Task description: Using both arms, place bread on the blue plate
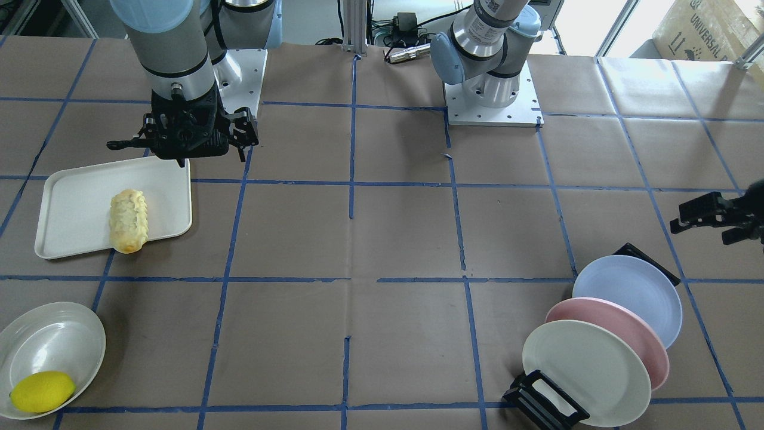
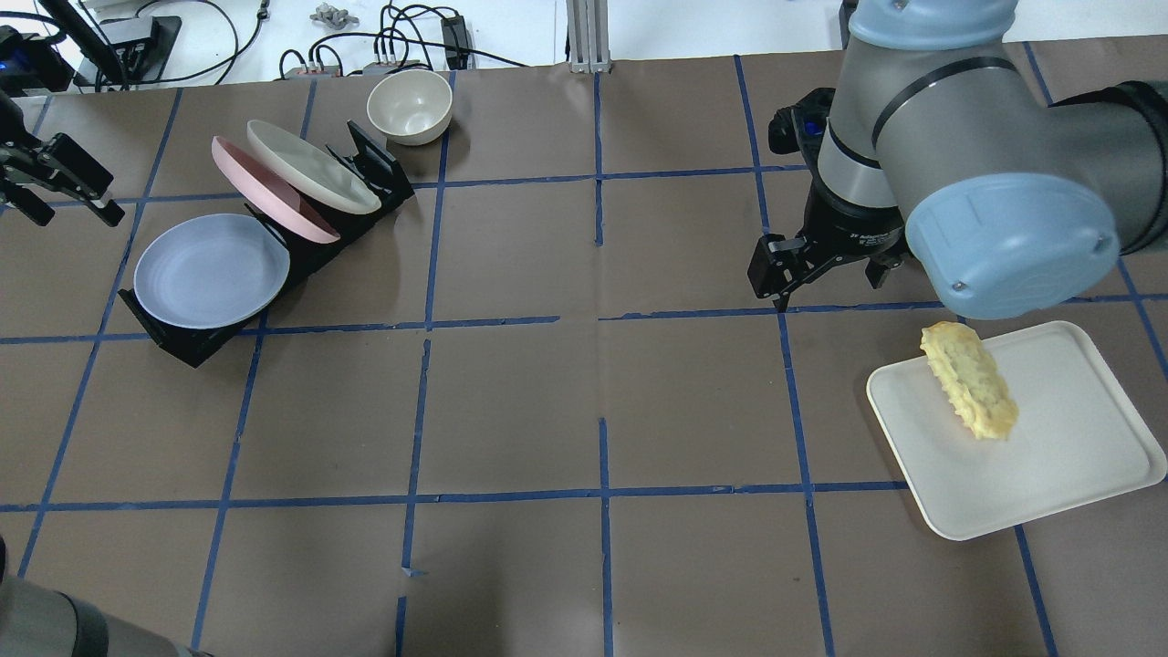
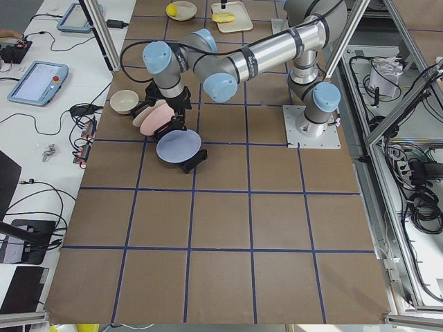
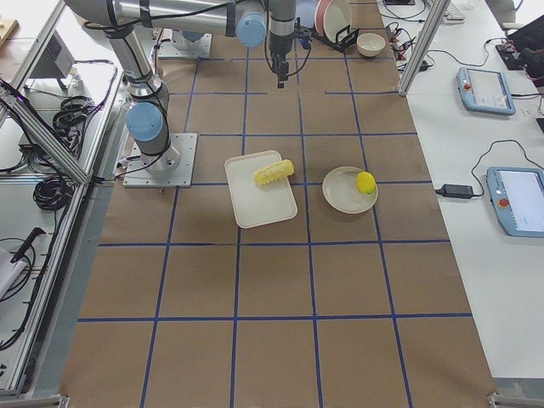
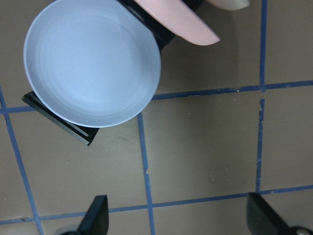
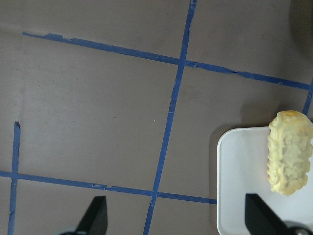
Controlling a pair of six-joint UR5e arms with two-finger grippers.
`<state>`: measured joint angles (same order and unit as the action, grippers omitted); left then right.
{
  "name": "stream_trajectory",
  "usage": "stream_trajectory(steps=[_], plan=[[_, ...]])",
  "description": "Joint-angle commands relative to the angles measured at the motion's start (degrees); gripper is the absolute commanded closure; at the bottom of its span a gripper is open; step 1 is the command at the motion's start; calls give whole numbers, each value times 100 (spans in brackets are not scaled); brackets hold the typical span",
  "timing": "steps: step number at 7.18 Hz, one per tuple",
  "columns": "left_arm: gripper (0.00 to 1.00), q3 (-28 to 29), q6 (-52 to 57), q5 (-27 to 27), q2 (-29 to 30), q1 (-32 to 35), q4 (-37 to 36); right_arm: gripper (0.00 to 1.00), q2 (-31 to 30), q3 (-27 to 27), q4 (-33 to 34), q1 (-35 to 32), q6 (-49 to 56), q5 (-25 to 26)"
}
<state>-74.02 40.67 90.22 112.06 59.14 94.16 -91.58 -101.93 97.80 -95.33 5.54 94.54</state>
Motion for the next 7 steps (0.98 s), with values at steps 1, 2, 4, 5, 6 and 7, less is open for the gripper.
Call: stream_trajectory(steps=[1, 2, 4, 5, 6, 7], plan=[[0, 728, 554, -13, 936, -227, -82, 0, 9, -2, 2, 5, -1, -6], [0, 879, 835, -5, 1280, -236, -125, 0, -9, -2, 2, 5, -1, -15], [0, 959, 908, -31, 1703, -227, -266, 0, 0, 7, 2, 5, -1, -24], [1, 1029, 917, -83, 1931, -227, -406, 0, 0, 59, 2, 5, -1, -15], [2, 1160, 908, -249, 2116, -227, -407, 0, -26, 68, 2, -3, -1, -24], [4, 1231, 847, -347, 2309, -218, -407, 0, -9, 77, 11, 5, 26, -15]])
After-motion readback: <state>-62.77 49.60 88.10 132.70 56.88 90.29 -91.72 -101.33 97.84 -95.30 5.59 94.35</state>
